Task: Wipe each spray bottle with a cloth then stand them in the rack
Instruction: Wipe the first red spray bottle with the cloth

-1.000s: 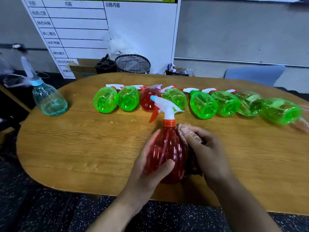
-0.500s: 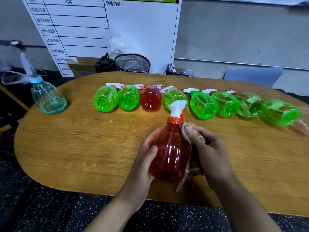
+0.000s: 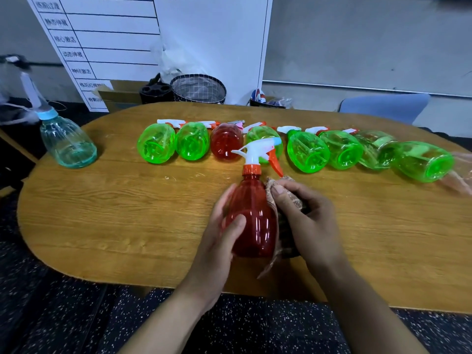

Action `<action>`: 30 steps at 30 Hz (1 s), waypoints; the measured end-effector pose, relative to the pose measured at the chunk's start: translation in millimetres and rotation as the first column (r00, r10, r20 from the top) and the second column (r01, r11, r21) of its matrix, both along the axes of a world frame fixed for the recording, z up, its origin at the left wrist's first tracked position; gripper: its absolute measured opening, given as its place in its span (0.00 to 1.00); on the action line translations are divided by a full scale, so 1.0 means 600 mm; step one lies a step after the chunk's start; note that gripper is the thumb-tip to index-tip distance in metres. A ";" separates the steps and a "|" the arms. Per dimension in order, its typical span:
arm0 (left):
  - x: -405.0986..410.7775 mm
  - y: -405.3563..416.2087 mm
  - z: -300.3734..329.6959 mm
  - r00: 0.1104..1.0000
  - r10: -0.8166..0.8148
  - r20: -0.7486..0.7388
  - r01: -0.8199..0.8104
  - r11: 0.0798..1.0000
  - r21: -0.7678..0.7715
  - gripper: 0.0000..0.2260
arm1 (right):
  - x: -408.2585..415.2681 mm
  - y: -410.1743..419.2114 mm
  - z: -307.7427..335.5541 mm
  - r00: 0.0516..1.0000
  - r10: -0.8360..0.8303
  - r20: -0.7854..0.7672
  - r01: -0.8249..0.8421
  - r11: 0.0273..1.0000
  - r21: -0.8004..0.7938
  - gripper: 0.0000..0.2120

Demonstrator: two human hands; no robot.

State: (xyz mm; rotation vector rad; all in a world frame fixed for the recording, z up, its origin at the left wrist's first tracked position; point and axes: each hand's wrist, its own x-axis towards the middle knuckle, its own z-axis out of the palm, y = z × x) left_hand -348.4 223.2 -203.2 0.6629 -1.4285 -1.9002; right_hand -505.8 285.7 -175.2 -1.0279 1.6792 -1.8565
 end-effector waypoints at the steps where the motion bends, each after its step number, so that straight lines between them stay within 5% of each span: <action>1: -0.001 0.000 0.000 1.000 -0.003 -0.010 0.003 1.000 0.013 0.28 | 0.002 0.000 -0.001 1.000 0.000 -0.018 0.000 1.000 -0.002 0.04; 9: -0.002 -0.002 -0.009 0.999 0.019 0.033 -0.017 0.997 -0.072 0.25 | 0.005 -0.001 -0.007 0.984 -0.048 -0.172 0.040 0.998 -0.054 0.05; 14: -0.003 0.008 -0.004 0.999 0.020 0.046 -0.011 0.984 -0.179 0.42 | 0.004 0.002 -0.002 0.961 -0.058 -0.270 0.037 0.996 -0.083 0.04; 20: -0.004 0.015 -0.008 0.991 0.045 0.123 -0.007 0.955 -0.296 0.39 | -0.041 0.011 0.036 0.807 -0.362 -0.466 0.294 0.931 -0.214 0.08; 24: -0.006 0.019 -0.006 0.989 -0.001 0.150 0.055 0.933 -0.356 0.38 | -0.061 0.005 0.034 0.740 -0.283 -0.610 0.323 0.945 -0.047 0.13; 30: -0.004 0.013 -0.007 0.988 -0.009 0.152 0.061 0.937 -0.345 0.37 | -0.054 0.002 0.030 0.702 -0.068 -0.709 0.106 0.994 0.009 0.12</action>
